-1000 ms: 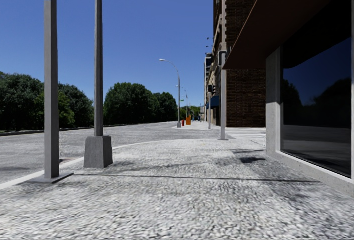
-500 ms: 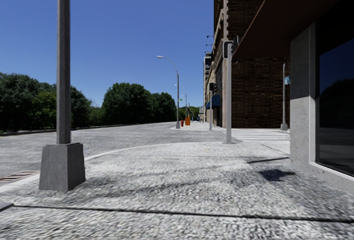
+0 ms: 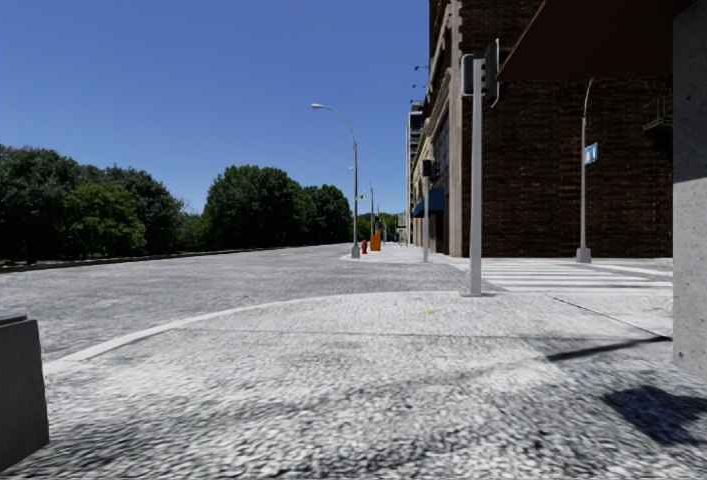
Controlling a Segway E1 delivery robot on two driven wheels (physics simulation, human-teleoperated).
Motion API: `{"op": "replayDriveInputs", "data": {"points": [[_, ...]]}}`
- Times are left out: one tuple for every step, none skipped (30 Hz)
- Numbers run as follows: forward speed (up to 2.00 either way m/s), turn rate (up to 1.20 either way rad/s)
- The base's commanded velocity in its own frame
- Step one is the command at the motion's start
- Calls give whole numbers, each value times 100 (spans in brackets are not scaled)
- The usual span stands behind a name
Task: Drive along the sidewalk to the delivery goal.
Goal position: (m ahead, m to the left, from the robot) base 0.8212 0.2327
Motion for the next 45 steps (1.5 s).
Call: {"op": "replayDriveInputs", "data": {"points": [[165, 0], [165, 0], [145, 0], [129, 0], [117, 0], [110, 0], [110, 0], [104, 0], [100, 0], [89, 0], [78, 0], [78, 0], [66, 0], [57, 0], [54, 0], [51, 0], [51, 0], [50, 0], [40, 0], [27, 0], [13, 0], [0, 0], [0, 0], [0, 0], [0, 0], [0, 0], [0, 0], [0, 0], [0, 0], [0, 0], [0, 0], [0, 0], [0, 0], [0, 0], [0, 0], [0, 0], [0, 0], [0, 0], [0, 0], [0, 0], [0, 0], [0, 0], [0, 0], [0, 0], [0, 0]]}}
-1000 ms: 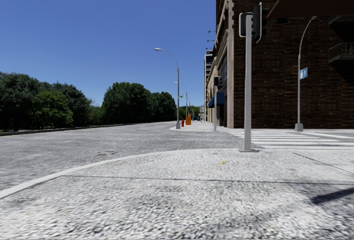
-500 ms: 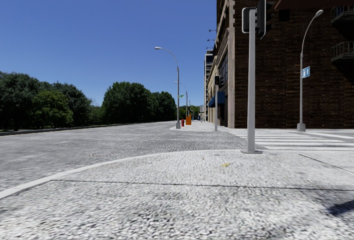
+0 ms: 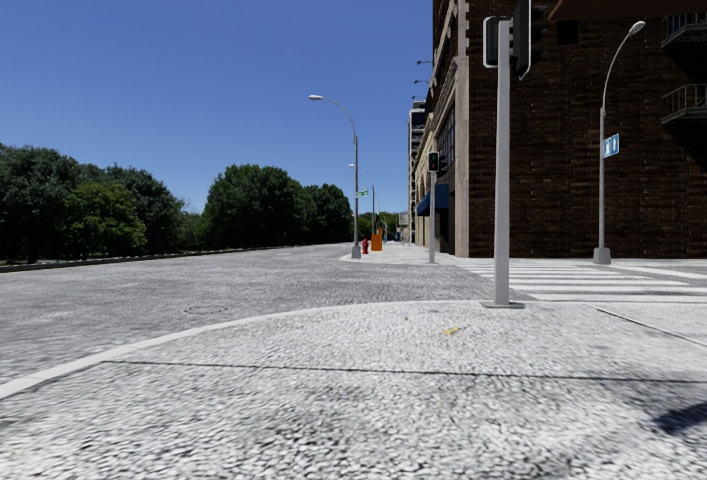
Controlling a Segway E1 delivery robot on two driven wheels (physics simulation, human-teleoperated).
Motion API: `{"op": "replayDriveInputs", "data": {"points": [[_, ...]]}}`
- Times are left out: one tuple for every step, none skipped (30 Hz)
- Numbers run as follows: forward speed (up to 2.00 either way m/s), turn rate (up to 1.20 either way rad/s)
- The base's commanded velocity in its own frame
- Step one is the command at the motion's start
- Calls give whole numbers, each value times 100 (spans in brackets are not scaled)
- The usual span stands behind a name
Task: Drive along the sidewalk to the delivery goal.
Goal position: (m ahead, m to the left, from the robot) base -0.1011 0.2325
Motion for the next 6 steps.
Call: {"op": "replayDriveInputs", "data": {"points": [[0, 0], [0, 0], [0, 0], [0, 0], [0, 0], [0, 0]]}}
